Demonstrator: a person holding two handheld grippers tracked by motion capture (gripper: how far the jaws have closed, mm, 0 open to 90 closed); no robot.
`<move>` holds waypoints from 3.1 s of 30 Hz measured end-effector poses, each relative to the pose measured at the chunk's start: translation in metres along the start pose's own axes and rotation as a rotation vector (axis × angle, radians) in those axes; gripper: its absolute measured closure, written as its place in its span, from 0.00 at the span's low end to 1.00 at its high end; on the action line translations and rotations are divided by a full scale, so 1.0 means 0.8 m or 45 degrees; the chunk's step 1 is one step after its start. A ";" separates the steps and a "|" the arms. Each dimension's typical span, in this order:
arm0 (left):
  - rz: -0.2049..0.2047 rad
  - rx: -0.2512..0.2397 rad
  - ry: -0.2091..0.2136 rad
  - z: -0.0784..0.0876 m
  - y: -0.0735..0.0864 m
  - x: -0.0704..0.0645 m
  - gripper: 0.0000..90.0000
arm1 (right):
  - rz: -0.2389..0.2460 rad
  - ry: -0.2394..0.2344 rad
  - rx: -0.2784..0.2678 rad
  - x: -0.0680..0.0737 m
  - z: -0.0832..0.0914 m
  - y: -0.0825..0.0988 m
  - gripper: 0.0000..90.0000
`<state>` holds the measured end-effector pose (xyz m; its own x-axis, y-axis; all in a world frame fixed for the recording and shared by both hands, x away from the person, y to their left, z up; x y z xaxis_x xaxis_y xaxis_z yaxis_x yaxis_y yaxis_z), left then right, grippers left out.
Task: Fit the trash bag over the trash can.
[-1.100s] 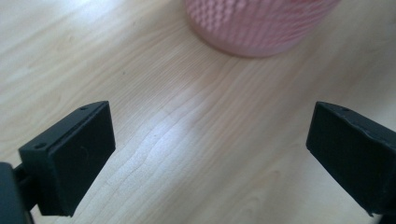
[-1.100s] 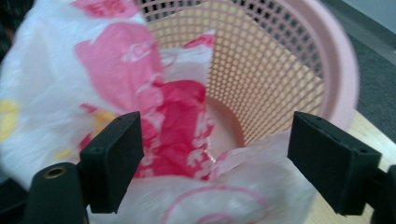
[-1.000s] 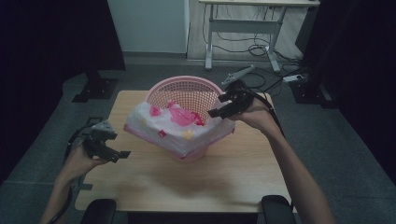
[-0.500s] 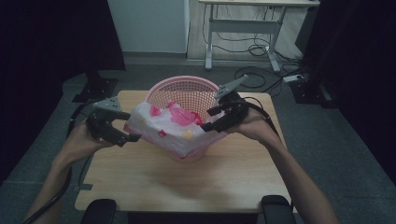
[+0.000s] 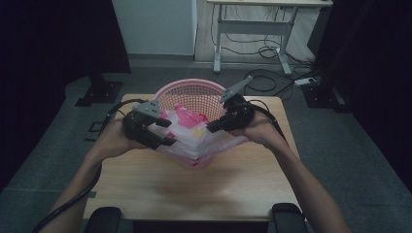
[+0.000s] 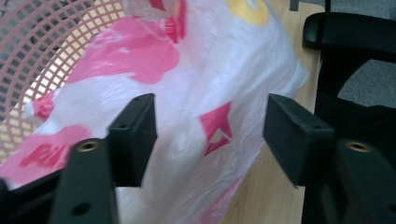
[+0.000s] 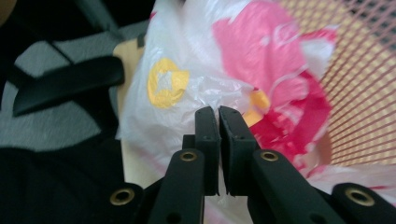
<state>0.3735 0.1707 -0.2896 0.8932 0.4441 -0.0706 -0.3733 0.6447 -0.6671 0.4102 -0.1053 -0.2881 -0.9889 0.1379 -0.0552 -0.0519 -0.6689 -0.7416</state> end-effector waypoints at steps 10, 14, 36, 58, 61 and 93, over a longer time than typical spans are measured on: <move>0.114 -0.055 -0.024 -0.007 -0.022 0.035 0.96 | -0.088 0.135 0.017 -0.046 -0.005 -0.002 0.90; 0.184 -0.058 -0.015 -0.012 -0.027 0.051 0.99 | -0.103 0.193 0.031 -0.051 -0.004 0.000 0.72; 0.310 -0.102 -0.017 -0.009 -0.021 0.078 0.78 | 0.064 -0.012 0.104 0.009 -0.016 -0.022 1.00; 0.198 -0.096 -0.215 0.012 -0.032 0.072 0.68 | -0.103 0.218 0.068 -0.078 -0.010 -0.042 0.99; 0.266 -0.099 -0.218 0.005 -0.034 0.086 0.87 | -0.113 0.210 0.064 -0.076 -0.005 -0.038 0.83; 0.507 -0.142 -0.315 -0.001 -0.041 0.158 0.81 | -0.112 0.623 0.158 -0.103 0.025 -0.010 0.87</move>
<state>0.4992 0.2054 -0.2768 0.5946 0.7864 -0.1673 -0.6333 0.3298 -0.7001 0.4892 -0.1256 -0.2643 -0.8006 0.5036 -0.3248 -0.1776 -0.7170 -0.6740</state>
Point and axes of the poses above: each handheld gripper's, and its own axes: z roughly backward along the jaws, y roughly out of its underside, x roughly to its left, the point moved 1 cm from there along -z, roughly forward along the jaws, and after that the axes turned 13 degrees about z, right-handed, at the moved point
